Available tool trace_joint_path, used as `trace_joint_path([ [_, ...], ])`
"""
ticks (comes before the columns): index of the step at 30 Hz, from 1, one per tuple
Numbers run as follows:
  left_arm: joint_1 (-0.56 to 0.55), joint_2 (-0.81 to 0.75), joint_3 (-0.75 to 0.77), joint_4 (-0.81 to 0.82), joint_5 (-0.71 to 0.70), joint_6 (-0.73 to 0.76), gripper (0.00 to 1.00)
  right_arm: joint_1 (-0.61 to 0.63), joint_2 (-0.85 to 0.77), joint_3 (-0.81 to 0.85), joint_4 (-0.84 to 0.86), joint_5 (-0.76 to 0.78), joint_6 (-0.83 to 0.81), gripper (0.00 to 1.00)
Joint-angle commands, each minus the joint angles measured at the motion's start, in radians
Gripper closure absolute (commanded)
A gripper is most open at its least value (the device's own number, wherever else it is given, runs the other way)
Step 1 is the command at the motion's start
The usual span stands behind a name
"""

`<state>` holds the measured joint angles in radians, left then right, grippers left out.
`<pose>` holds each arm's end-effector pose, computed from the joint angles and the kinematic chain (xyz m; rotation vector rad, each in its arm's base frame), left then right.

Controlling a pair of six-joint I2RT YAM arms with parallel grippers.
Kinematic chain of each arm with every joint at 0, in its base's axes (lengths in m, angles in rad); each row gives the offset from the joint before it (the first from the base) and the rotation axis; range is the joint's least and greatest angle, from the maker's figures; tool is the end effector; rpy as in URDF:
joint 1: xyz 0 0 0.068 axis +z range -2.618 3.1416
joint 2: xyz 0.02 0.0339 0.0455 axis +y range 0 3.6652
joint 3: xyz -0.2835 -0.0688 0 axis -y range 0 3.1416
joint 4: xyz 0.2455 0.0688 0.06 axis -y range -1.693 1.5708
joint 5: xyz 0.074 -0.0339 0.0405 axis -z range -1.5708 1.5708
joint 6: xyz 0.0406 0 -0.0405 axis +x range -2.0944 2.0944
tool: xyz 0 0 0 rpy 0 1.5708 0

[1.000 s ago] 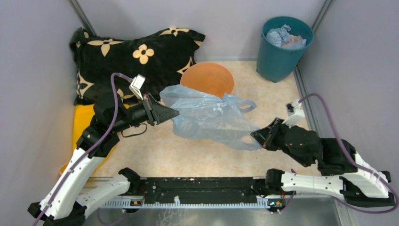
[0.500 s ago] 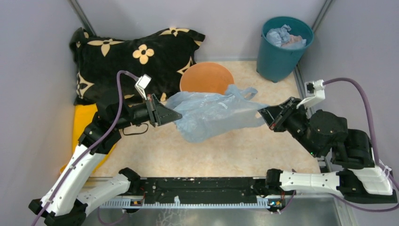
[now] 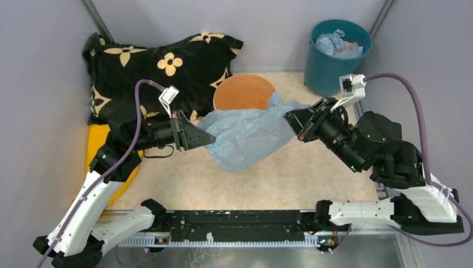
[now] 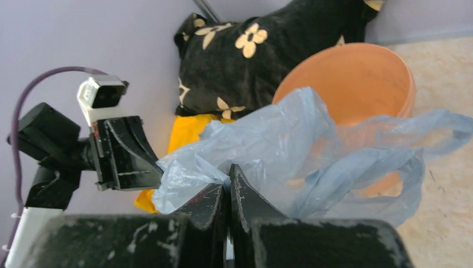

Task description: Put the trash bags into the trash bin

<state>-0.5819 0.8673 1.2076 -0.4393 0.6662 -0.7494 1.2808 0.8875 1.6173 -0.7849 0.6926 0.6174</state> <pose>0.1144 -0.1053 0.4577 0.4149 1.8563 -1.5091 0.0503 0.0779 0.5360 -0.0044 1.6896 0.8940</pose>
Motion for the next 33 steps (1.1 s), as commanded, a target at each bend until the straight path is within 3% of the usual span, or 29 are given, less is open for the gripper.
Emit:
trace_joint_path([
  [1,0.0,-0.005,0.03,0.042,0.047,0.003,1.0,0.005,0.031,0.075,0.14,-0.086,-0.083,1.0],
  [11,0.0,-0.032,0.009,0.057,0.051,-0.006,1.0,0.006,0.025,0.062,0.33,-0.286,-0.18,1.0],
  [18,-0.001,-0.03,-0.013,0.103,0.068,-0.022,1.0,0.005,0.115,0.129,0.304,-0.407,-0.232,1.0],
  [33,0.0,0.036,0.03,0.133,0.027,0.0,1.0,0.005,0.246,0.262,0.213,-0.353,-0.313,1.0],
])
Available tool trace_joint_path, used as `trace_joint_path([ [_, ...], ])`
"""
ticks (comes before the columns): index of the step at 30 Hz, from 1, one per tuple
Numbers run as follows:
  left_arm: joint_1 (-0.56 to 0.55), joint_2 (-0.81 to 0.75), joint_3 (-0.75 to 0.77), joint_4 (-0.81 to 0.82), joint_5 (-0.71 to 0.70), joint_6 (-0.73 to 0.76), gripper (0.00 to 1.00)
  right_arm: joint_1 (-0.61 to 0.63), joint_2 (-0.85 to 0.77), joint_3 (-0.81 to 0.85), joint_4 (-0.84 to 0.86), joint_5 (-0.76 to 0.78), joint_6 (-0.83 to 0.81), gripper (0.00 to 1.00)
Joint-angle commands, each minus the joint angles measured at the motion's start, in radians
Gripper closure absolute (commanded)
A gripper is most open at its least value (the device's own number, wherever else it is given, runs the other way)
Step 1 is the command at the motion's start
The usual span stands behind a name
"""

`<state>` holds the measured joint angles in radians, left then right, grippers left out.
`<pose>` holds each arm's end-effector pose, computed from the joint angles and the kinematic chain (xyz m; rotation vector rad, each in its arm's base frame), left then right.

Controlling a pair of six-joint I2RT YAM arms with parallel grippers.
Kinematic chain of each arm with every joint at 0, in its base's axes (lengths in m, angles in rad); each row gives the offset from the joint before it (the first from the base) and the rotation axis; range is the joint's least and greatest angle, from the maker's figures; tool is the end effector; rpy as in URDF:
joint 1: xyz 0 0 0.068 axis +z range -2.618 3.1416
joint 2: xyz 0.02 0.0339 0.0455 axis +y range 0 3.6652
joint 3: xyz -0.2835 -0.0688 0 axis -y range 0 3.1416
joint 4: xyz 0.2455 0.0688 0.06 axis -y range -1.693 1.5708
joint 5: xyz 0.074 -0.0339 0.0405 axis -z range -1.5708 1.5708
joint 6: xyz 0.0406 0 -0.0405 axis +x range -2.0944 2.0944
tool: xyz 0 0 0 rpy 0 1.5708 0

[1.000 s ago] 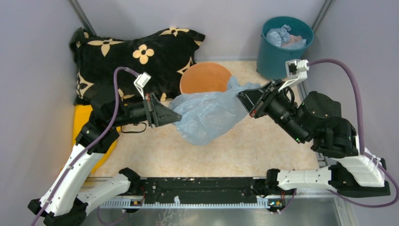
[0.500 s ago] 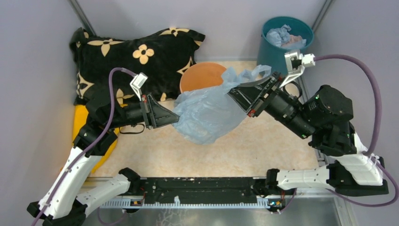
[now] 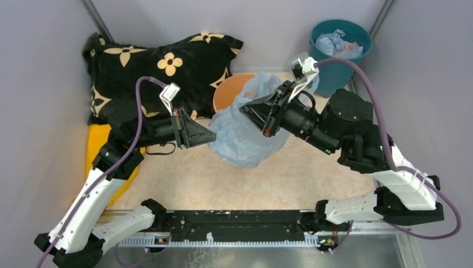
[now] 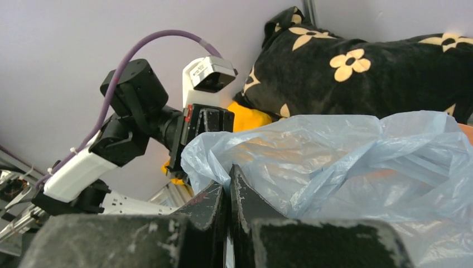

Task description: Put the trash bags into the trash bin

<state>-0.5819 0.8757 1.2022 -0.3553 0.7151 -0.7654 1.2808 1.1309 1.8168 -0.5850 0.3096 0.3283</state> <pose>0.1160 -0.1082 0.4638 0.4688 1.7878 -1.5603 0.0586 0.1530 0.5833 -0.4718 1.4972 1.0657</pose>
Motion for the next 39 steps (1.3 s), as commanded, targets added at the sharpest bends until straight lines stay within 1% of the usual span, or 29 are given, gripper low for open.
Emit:
trace_joint_path([
  [1,0.001,0.038,0.043,0.045,-0.035,0.026,1.0,0.005,0.002,0.067,0.013,0.031,-0.024,1.0],
  [6,0.001,0.098,0.089,-0.027,-0.144,0.098,1.0,0.005,-0.001,0.099,0.011,0.042,-0.022,1.0],
  [13,0.001,0.18,0.099,-0.015,-0.219,0.153,1.0,0.005,0.036,0.149,0.023,0.054,-0.04,1.0],
  [20,0.019,0.275,0.116,-0.01,-0.309,0.232,1.0,0.005,0.097,0.156,0.061,0.156,-0.115,1.0],
  [23,0.056,0.317,0.109,0.025,-0.293,0.245,1.0,0.001,0.135,0.159,0.095,0.212,-0.163,1.0],
  [29,0.165,0.433,0.109,0.126,-0.191,0.221,1.0,-0.086,0.237,0.212,0.107,0.207,-0.19,1.0],
  [35,0.183,0.549,0.162,0.197,-0.192,0.198,1.0,-0.17,0.273,0.191,0.129,0.198,-0.201,1.0],
  [36,0.183,0.569,0.173,0.2,-0.19,0.199,0.98,-0.18,0.276,0.187,0.123,0.204,-0.207,1.0],
  [37,0.183,0.588,0.185,0.201,-0.186,0.202,0.91,-0.193,0.28,0.186,0.11,0.213,-0.21,1.0],
  [38,0.183,0.607,0.197,0.191,-0.183,0.207,0.84,-0.206,0.283,0.182,0.097,0.221,-0.21,1.0],
  [39,0.182,0.622,0.214,0.174,-0.188,0.217,0.74,-0.221,0.281,0.173,0.087,0.231,-0.211,1.0],
])
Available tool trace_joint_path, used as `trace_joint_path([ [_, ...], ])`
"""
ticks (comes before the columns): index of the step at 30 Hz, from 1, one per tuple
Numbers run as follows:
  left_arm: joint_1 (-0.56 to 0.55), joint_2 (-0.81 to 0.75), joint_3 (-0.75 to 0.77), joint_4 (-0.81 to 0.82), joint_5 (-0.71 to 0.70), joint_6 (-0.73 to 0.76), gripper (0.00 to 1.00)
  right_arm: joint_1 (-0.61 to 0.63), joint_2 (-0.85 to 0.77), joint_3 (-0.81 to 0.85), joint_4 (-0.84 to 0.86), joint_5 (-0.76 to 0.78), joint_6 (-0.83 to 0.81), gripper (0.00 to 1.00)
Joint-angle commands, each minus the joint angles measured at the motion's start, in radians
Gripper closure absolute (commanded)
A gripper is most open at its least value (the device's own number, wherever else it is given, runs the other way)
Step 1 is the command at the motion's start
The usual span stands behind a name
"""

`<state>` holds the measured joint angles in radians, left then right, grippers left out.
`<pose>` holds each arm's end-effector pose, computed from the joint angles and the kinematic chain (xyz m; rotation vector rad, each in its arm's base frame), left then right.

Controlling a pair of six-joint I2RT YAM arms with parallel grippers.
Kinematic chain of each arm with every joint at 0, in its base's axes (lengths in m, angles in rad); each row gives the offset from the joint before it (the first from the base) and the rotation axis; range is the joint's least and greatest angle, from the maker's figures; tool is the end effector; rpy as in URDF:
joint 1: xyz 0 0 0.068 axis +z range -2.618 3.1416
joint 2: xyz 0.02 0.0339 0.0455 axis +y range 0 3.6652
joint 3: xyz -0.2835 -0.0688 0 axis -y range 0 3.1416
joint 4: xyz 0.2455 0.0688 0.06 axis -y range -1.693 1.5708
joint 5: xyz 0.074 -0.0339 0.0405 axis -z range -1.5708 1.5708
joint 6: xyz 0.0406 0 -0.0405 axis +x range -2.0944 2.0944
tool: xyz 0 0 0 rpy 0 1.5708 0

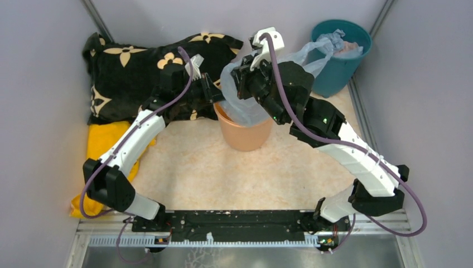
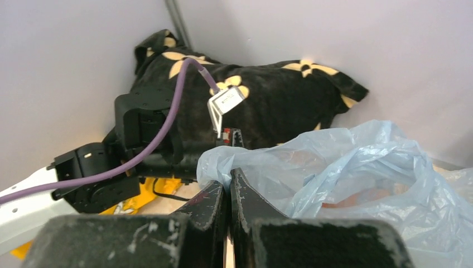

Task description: Put the trash bags into the trash bin

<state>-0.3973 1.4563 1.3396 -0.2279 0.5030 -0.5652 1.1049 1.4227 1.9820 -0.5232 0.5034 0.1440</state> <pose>0.3074 -0.1502 0.3891 0.1930 2.0274 -1.1091 0.1361 0.2270 0.5790 -0.3426 1.5326 0.6032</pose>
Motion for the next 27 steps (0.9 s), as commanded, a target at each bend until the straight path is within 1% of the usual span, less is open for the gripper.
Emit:
trace_joint_path([
  [1,-0.002,0.052,0.088,0.032,0.021,0.022,0.65,-0.054,-0.014,-0.003,0.018,0.047,-0.028,1.0],
  [3,-0.002,0.057,0.109,0.0,-0.006,0.043,0.57,-0.078,-0.029,-0.026,0.001,0.064,-0.023,1.0],
  [4,-0.003,0.055,0.119,-0.017,-0.019,0.053,0.51,-0.093,-0.035,-0.035,-0.005,0.064,-0.021,1.0],
  [5,-0.001,0.052,0.132,-0.033,-0.029,0.062,0.41,-0.107,-0.04,-0.047,-0.008,0.063,-0.019,1.0],
  [6,-0.002,0.048,0.144,-0.051,-0.036,0.07,0.39,-0.122,-0.044,-0.063,-0.01,0.057,-0.018,1.0],
  [11,-0.001,0.029,0.185,-0.12,-0.094,0.096,0.41,-0.192,-0.028,-0.085,-0.009,0.002,-0.012,1.0],
  [16,0.008,0.03,0.21,-0.18,-0.14,0.126,0.42,-0.245,0.026,-0.044,-0.021,-0.025,-0.014,1.0],
  [18,0.016,0.017,0.191,-0.189,-0.137,0.129,0.43,-0.265,0.057,-0.009,-0.033,-0.033,-0.015,1.0],
  [22,0.019,-0.056,0.134,-0.178,-0.064,0.126,0.49,-0.298,0.128,0.068,-0.04,-0.062,-0.022,1.0],
  [25,0.019,-0.095,0.098,-0.179,0.031,0.103,0.54,-0.323,0.201,0.162,-0.06,-0.089,-0.031,1.0],
  [27,0.019,-0.124,0.073,-0.177,0.078,0.091,0.55,-0.337,0.251,0.238,-0.079,-0.099,-0.04,1.0],
])
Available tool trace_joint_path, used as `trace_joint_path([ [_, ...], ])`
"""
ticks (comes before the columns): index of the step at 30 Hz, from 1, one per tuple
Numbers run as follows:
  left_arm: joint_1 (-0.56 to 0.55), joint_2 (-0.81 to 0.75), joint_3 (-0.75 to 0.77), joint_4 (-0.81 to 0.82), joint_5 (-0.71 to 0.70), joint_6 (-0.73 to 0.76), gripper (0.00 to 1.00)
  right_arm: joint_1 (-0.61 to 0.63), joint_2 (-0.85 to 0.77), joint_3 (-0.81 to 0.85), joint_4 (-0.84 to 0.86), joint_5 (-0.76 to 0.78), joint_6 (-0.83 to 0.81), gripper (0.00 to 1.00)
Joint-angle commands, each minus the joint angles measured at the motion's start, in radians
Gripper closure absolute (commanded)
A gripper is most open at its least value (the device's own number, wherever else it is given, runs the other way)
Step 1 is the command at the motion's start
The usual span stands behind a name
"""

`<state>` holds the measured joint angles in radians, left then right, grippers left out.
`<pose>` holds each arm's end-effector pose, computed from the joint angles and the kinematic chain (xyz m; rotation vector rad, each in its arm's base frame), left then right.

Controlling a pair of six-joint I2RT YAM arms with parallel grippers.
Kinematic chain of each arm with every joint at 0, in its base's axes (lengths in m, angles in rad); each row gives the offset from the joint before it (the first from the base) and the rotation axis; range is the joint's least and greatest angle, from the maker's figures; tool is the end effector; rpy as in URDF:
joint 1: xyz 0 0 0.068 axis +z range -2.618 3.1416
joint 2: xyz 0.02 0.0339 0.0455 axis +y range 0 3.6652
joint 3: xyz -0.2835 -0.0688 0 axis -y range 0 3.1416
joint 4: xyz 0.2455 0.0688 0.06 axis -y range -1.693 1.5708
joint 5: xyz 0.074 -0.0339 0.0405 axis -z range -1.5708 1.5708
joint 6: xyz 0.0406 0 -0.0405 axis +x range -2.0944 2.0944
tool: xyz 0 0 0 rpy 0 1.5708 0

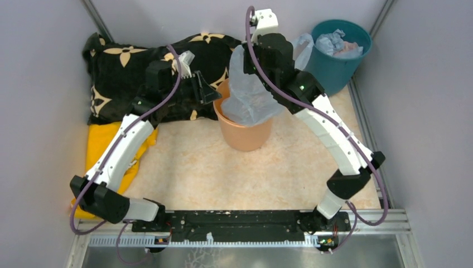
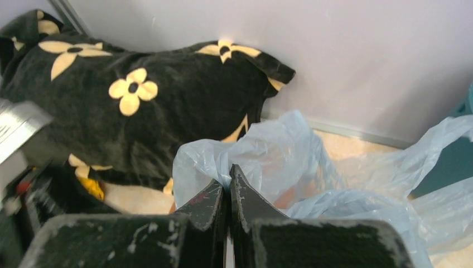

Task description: Put the trash bags into the trash bin

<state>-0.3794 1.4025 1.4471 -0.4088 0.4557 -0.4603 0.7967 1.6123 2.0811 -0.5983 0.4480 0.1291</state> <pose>0.2891 -0.1345 0.4245 0.2387 2.0138 -0.9864 0.2456 0.2261 0.5469 -0.2307 1.6814 0.3134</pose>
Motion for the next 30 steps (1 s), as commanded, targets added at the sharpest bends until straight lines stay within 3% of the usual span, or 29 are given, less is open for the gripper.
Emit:
trace_joint_path([
  [1,0.001,-0.088,-0.055,0.01,0.131,-0.02,0.56,-0.034,0.082,0.165,-0.008,-0.049,-0.027,1.0],
  [12,-0.008,-0.11,-0.1,0.07,0.204,-0.078,0.58,-0.093,0.211,0.252,0.027,-0.131,-0.011,1.0],
  [21,-0.129,-0.061,-0.114,0.148,0.148,-0.126,0.59,-0.097,0.205,0.211,0.046,-0.168,0.007,1.0],
  [30,-0.17,0.008,-0.174,0.197,-0.108,-0.163,0.61,-0.095,0.005,-0.163,0.151,-0.266,0.108,1.0],
])
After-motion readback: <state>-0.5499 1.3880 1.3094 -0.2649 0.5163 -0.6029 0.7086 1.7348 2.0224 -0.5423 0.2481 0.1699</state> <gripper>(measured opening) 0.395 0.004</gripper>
